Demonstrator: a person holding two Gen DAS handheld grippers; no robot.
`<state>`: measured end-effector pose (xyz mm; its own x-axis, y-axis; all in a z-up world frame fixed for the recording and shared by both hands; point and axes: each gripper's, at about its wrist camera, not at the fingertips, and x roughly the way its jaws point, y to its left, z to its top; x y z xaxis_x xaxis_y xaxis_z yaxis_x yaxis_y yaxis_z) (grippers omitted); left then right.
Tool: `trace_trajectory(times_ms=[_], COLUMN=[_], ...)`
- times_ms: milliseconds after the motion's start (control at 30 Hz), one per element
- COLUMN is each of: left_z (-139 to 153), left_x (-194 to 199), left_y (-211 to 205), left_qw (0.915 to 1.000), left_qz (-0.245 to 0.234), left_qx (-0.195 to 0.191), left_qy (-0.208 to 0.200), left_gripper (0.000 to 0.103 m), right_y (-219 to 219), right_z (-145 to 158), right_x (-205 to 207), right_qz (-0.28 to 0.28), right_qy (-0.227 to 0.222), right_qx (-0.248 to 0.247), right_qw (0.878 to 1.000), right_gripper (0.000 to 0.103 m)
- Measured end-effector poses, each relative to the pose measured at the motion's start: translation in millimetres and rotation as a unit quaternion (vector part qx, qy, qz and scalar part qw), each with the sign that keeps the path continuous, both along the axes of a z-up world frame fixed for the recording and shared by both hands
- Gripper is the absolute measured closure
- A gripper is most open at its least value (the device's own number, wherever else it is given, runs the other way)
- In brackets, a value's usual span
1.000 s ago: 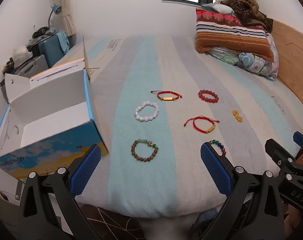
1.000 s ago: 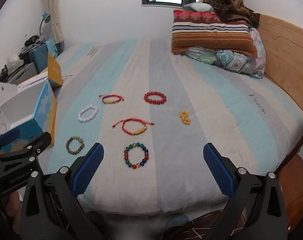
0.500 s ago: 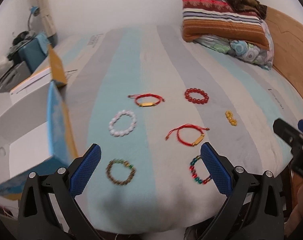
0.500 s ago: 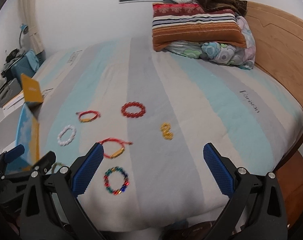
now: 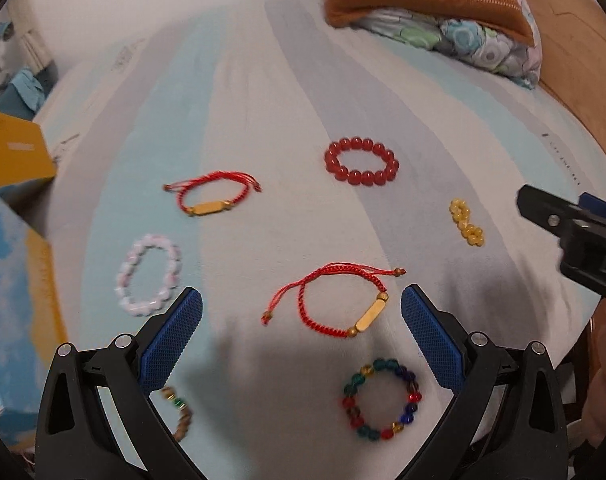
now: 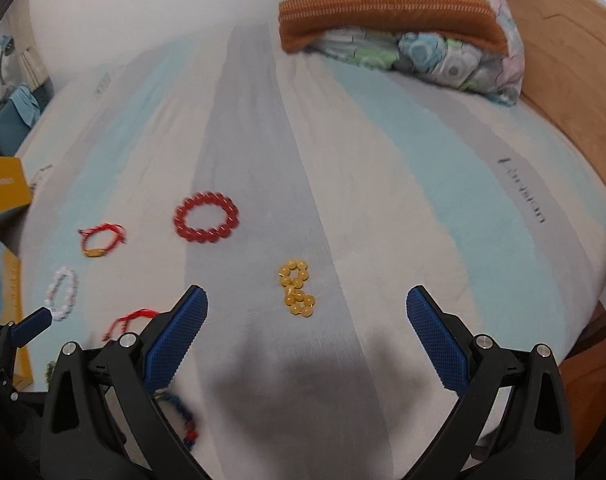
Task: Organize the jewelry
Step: 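Grasp the red string bracelet with the left tool while the right tool grasps the yellow bead bracelet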
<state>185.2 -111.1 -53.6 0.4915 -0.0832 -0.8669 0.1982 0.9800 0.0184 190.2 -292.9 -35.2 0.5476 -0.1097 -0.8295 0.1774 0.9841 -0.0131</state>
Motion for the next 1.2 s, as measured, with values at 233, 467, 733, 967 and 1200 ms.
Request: trace_trajectory(times_ms=[233, 467, 733, 967, 1200], left_z=[-34, -59, -66, -64, -60], left_x=[21, 34, 36, 25, 19], left_y=[-6, -16, -20, -23, -16], left_qw=[0.9996, 0.9986, 0.9989, 0.9989, 0.999], left_qz=[-0.002, -0.011, -0.01, -0.021, -0.008], left_qx=[-0.004, 0.0, 0.003, -0.006, 0.007], left_qy=[0.03, 0.051, 0.046, 0.042, 0.042], left_gripper=[0.006, 0.006, 0.006, 0.029, 0.063], right_y=[-5, -4, -7, -10, -13], right_z=[-43, -68, -85, -84, -82], right_x=[29, 39, 45, 40, 38], right_qz=[0.008, 0.012, 0.009, 0.003, -0.002], right_qy=[0.041, 0.068, 0.09, 0.091, 0.094], right_qx=[0.011, 0.014, 0.02, 0.025, 0.032], right_qw=[0.999, 0.997, 0.996, 0.996, 0.995], right_gripper=[0.007, 0.019, 0.05, 0.08, 0.092])
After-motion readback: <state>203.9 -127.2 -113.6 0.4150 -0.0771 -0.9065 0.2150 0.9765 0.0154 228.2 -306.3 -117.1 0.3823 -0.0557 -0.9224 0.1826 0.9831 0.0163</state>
